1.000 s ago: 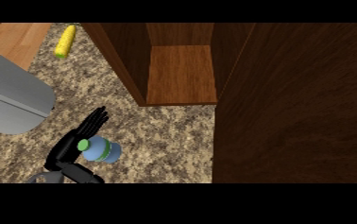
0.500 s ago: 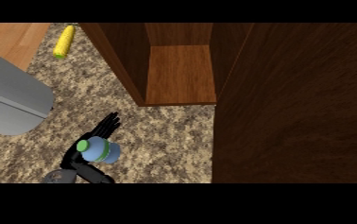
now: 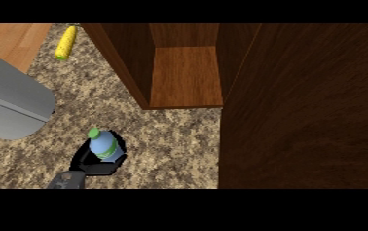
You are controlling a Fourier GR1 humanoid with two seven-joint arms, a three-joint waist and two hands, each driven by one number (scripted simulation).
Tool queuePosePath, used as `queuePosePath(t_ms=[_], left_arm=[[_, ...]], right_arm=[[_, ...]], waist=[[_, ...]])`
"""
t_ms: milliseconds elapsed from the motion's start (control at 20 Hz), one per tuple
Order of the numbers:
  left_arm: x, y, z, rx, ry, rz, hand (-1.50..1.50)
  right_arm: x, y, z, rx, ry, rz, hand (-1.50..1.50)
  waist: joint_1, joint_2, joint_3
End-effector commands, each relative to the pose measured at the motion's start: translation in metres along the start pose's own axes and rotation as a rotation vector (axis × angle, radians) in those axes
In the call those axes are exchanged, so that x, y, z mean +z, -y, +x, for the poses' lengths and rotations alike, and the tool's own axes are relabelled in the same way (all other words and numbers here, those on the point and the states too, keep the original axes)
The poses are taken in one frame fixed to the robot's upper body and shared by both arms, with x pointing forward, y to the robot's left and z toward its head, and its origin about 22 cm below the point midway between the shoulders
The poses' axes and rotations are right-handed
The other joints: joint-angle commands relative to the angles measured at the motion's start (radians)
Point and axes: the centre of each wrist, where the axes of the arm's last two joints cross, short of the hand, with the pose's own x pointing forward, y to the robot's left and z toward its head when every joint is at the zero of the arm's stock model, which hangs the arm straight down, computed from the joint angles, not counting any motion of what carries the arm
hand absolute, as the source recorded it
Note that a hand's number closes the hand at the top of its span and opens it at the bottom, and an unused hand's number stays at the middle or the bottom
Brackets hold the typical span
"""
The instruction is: Pick up the bottled water, place it into the cabinet and close the cabinet
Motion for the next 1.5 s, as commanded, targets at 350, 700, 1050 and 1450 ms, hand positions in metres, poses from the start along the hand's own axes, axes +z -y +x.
queuePosePath(t_ms=[350, 700, 1050, 1450], left_arm=[[0.011, 0.055, -0.047, 0.123, 0.267, 0.513, 1.50], [-0.030, 0.061, -0.026, 0.142, 0.344, 0.436, 1.50], [-0.053, 0.086, -0.008, 0.177, 0.291, 0.363, 1.50], [-0.118, 0.128, 0.064, 0.146, 0.301, 0.336, 1.50]], right_arm=[[0.004, -0.002, 0.011, -0.010, 0.030, -0.010, -1.50], [0.005, -0.001, 0.023, -0.011, 0.018, -0.012, -1.50], [0.005, 0.014, 0.009, -0.016, 0.014, -0.026, -1.50], [0.000, 0.003, 0.011, -0.035, 0.009, -0.034, -1.50]], waist=[[0.030, -0.010, 0.002], [0.016, -0.007, 0.003], [0.033, -0.012, 0.005], [0.021, -0.008, 0.004]])
